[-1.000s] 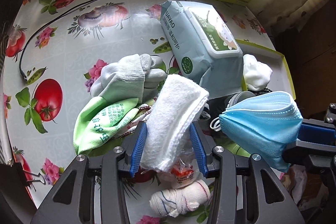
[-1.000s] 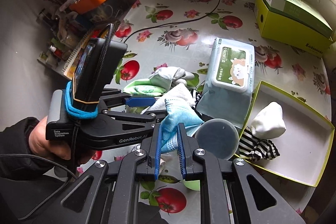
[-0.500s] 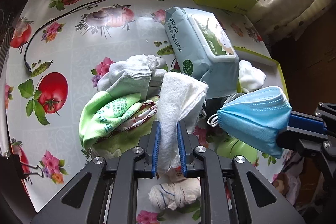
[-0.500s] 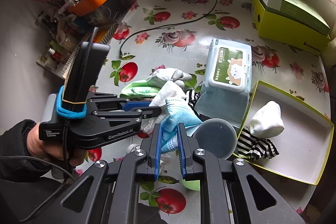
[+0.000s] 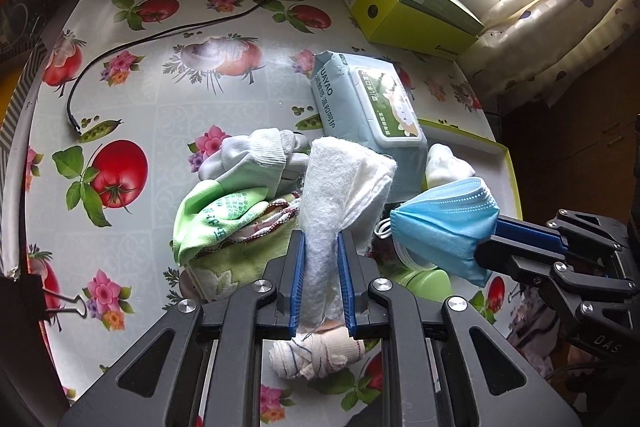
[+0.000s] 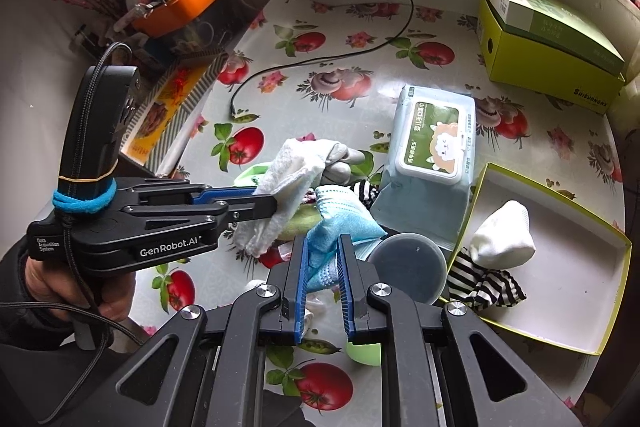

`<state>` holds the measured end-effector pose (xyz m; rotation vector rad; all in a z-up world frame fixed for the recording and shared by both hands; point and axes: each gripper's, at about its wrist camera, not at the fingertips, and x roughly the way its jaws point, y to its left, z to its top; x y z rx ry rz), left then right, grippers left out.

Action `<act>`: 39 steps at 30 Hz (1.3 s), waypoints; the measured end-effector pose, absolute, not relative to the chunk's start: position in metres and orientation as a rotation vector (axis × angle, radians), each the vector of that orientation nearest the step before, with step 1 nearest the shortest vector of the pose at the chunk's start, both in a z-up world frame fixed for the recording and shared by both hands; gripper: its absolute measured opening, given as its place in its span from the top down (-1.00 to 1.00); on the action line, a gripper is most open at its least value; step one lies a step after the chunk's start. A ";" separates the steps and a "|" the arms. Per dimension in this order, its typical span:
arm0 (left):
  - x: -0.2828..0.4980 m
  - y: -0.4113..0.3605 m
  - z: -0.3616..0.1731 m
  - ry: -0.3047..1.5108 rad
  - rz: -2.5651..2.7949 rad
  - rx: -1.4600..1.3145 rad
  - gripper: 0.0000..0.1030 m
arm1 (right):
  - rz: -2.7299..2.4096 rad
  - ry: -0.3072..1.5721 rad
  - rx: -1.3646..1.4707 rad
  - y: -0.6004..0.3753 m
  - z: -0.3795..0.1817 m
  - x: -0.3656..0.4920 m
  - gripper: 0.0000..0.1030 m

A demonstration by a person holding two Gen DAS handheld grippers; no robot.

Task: Organize soft objects
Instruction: 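Lift the blue mask with the right gripper and carry it over the box lid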

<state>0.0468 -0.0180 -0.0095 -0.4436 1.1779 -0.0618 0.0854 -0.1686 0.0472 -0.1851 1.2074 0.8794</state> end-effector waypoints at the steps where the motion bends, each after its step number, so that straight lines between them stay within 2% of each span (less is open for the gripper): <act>1: 0.048 -0.020 -0.009 1.179 -0.065 -0.442 0.67 | 0.876 1.207 -0.182 -0.170 0.047 0.086 0.73; 39: 0.090 -0.087 0.015 1.198 -0.191 -0.329 0.67 | 0.676 1.138 0.027 -0.273 0.056 0.138 0.73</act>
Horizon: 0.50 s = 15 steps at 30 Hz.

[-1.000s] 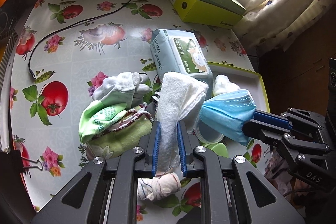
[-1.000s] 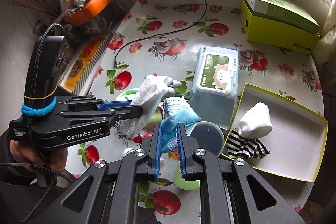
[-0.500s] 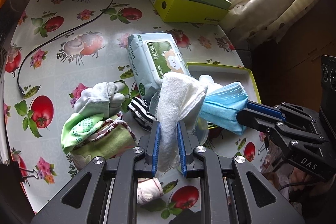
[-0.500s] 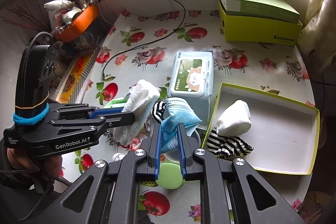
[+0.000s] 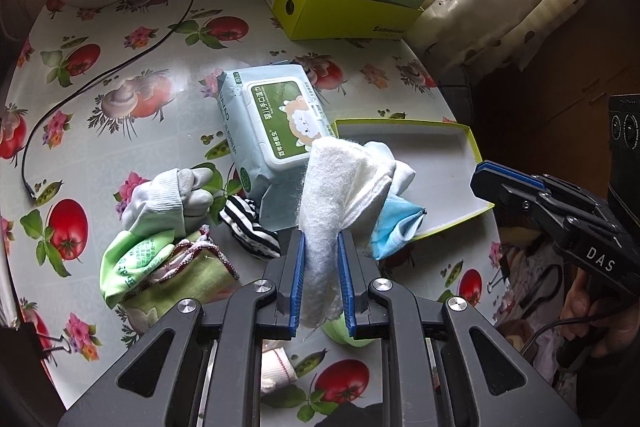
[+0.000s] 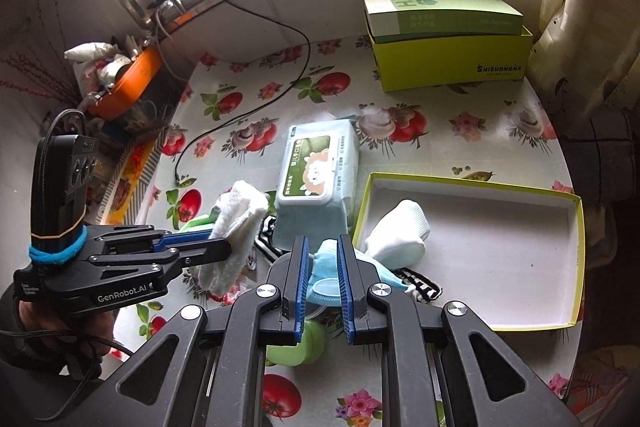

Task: Organize soft objects
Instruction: 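Lift the blue mask with the right gripper and carry it over the box lid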

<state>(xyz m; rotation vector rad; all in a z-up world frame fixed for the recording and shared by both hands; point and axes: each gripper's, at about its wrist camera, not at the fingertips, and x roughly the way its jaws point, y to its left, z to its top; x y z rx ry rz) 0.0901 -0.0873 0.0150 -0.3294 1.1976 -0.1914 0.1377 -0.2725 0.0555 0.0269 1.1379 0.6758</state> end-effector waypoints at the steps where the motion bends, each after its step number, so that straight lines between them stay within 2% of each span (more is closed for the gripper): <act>1: 0.091 -0.088 0.015 1.198 -0.192 -0.327 0.67 | 0.670 1.140 0.031 -0.275 0.054 0.139 0.73; 6: 0.092 -0.089 0.013 1.204 -0.194 -0.324 0.67 | 0.667 1.193 0.030 -0.280 0.037 0.139 0.68; 8: 0.093 -0.089 0.013 1.207 -0.193 -0.326 0.67 | 0.651 1.233 0.052 -0.282 0.027 0.138 0.29; 14: 0.093 -0.089 0.009 1.219 -0.190 -0.333 0.67 | 0.648 1.362 0.202 -0.284 -0.005 0.132 0.21; 15: 0.093 -0.089 0.009 1.221 -0.190 -0.333 0.67 | 0.644 1.383 0.220 -0.283 -0.010 0.132 0.12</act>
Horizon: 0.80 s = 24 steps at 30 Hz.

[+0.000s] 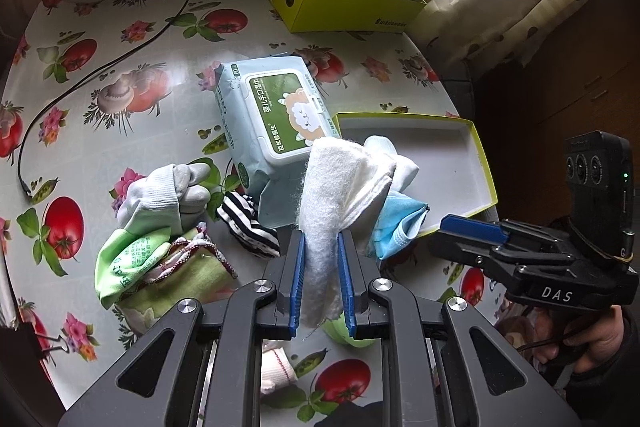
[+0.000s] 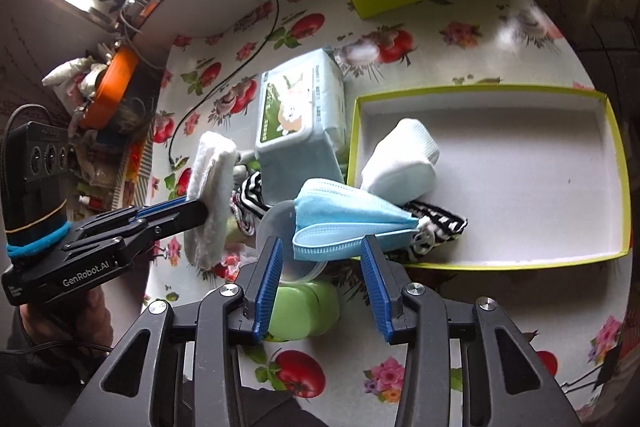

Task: Organize soft objects
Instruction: 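Lift the blue mask with the right gripper and carry it over the box lid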

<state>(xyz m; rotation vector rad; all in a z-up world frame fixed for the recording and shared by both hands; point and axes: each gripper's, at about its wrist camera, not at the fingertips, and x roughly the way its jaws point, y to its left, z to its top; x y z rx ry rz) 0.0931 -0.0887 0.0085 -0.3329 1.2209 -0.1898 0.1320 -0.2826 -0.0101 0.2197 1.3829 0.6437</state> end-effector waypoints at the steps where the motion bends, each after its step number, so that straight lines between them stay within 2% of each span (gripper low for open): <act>1: 0.093 -0.089 0.008 1.222 -0.189 -0.333 0.67 | 0.637 1.404 0.242 -0.282 -0.015 0.132 0.03; 5: 0.094 -0.088 0.008 1.224 -0.185 -0.333 0.67 | 0.574 1.492 0.401 -0.282 -0.035 0.136 -0.12; 13: 0.091 -0.083 0.007 1.226 -0.170 -0.343 0.67 | 0.487 1.515 0.658 -0.293 -0.051 0.145 -0.13; 15: 0.090 -0.083 0.007 1.225 -0.172 -0.342 0.67 | 0.470 1.526 0.661 -0.296 -0.055 0.147 0.12; 16: 0.090 -0.083 0.007 1.225 -0.173 -0.341 0.67 | 0.472 1.531 0.667 -0.297 -0.057 0.147 0.40; 17: 0.090 -0.084 0.007 1.225 -0.174 -0.341 0.67 | 0.470 1.532 0.662 -0.297 -0.058 0.147 0.54; 22: 0.092 -0.087 0.007 1.228 -0.181 -0.338 0.67 | 0.471 1.510 0.636 -0.302 -0.053 0.146 0.80; 24: 0.092 -0.088 0.008 1.227 -0.185 -0.334 0.67 | 0.478 1.486 0.611 -0.305 -0.046 0.145 0.81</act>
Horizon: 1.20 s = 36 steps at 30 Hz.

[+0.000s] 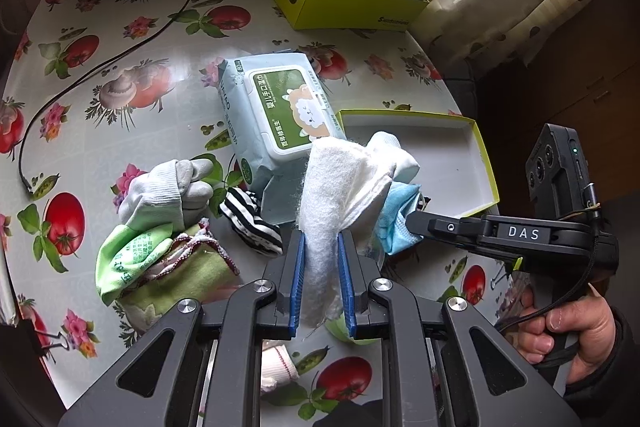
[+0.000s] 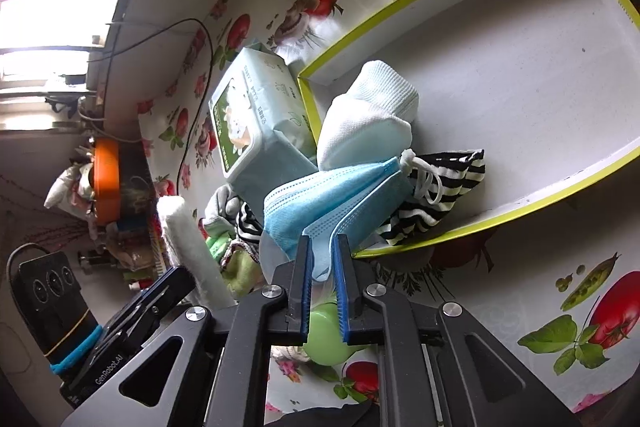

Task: Organize soft objects
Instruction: 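Lift the blue mask with the right gripper and carry it over the box lid, then lower the mask into the box lid and open the right gripper while the left gripper carries the towel over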

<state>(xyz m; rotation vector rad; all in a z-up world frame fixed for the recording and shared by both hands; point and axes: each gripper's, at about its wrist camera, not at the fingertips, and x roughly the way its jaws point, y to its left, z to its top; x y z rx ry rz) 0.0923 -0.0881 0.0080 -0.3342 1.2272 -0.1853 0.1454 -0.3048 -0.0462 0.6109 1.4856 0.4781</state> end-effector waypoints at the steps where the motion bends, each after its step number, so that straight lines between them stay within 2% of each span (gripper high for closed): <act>1: 0.093 -0.089 0.009 1.227 -0.188 -0.333 0.67 | 0.480 1.472 0.596 -0.306 -0.042 0.145 0.81; 10: 0.108 -0.108 0.014 1.224 -0.233 -0.298 0.67 | 0.462 1.377 0.546 -0.330 -0.018 0.152 0.88; 15: 0.115 -0.122 0.017 1.223 -0.259 -0.275 0.67 | 0.438 1.415 0.567 -0.340 -0.028 0.154 0.85; 16: 0.116 -0.123 0.016 1.225 -0.262 -0.272 0.67 | 0.431 1.430 0.576 -0.341 -0.032 0.154 0.65; 17: 0.116 -0.124 0.016 1.227 -0.262 -0.271 0.67 | 0.428 1.444 0.590 -0.340 -0.037 0.153 0.28; 18: 0.116 -0.125 0.016 1.230 -0.262 -0.269 0.67 | 0.434 1.454 0.600 -0.339 -0.041 0.152 0.16; 23: 0.117 -0.123 0.013 1.241 -0.246 -0.269 0.67 | 0.454 1.526 0.556 -0.320 -0.062 0.151 0.16; 24: 0.117 -0.122 0.013 1.242 -0.244 -0.268 0.67 | 0.450 1.536 0.544 -0.317 -0.065 0.151 0.17; 25: 0.117 -0.122 0.013 1.242 -0.242 -0.269 0.67 | 0.449 1.543 0.529 -0.315 -0.067 0.151 0.28; 26: 0.117 -0.121 0.013 1.243 -0.241 -0.269 0.67 | 0.450 1.543 0.518 -0.314 -0.068 0.151 0.51; 29: 0.118 -0.122 0.013 1.245 -0.240 -0.268 0.67 | 0.461 1.523 0.489 -0.314 -0.064 0.151 0.87; 36: 0.123 -0.132 0.012 1.249 -0.268 -0.251 0.67 | 0.467 1.466 0.473 -0.330 -0.048 0.152 0.95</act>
